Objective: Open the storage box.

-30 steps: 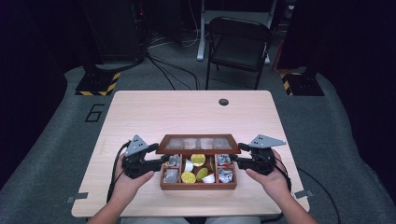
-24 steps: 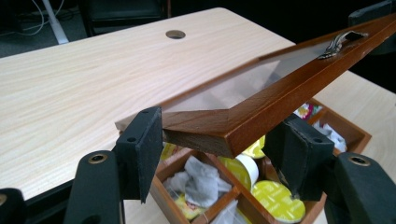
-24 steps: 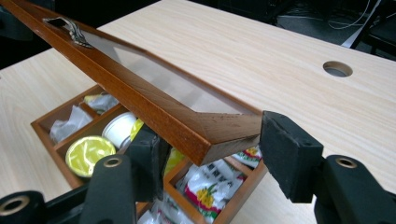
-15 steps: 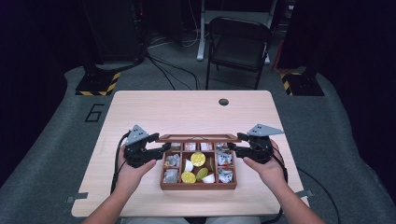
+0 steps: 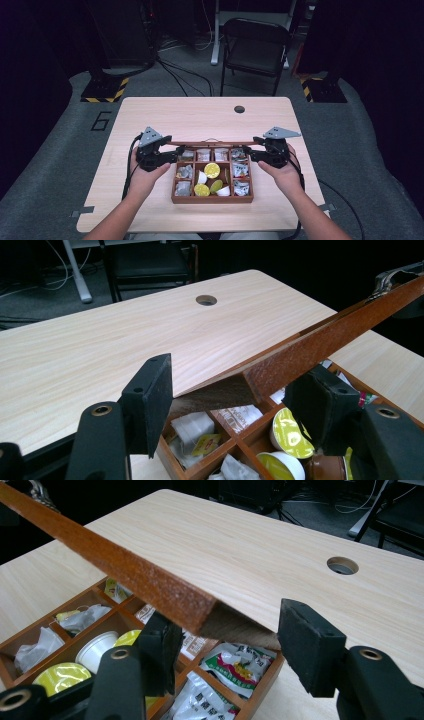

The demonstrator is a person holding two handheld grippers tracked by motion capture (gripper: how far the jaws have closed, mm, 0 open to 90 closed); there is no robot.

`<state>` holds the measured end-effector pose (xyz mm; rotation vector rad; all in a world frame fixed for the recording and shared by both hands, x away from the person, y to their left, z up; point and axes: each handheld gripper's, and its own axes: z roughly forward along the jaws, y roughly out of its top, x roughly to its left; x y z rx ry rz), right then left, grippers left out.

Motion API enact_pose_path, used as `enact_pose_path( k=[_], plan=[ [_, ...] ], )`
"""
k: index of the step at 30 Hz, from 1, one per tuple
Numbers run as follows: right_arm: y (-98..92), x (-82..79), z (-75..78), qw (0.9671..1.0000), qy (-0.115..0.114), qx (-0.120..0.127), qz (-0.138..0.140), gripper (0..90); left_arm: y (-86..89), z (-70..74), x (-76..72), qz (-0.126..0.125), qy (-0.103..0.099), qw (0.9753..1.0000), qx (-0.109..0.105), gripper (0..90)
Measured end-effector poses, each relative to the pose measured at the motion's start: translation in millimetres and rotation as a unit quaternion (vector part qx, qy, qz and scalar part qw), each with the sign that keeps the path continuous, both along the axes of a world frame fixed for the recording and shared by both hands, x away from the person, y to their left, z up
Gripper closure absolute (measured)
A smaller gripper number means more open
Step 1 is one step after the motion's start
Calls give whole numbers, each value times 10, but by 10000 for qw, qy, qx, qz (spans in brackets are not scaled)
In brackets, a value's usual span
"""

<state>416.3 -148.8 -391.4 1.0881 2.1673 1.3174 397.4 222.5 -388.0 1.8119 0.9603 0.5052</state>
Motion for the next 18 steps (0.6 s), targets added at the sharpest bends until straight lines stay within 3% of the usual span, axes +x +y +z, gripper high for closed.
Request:
enact_pose_path(
  k=[18],
  plan=[
    [60,152,-11,9999,-47,60,-127,420,-29,-16,183,113,1,9998,-163,358]
  ],
)
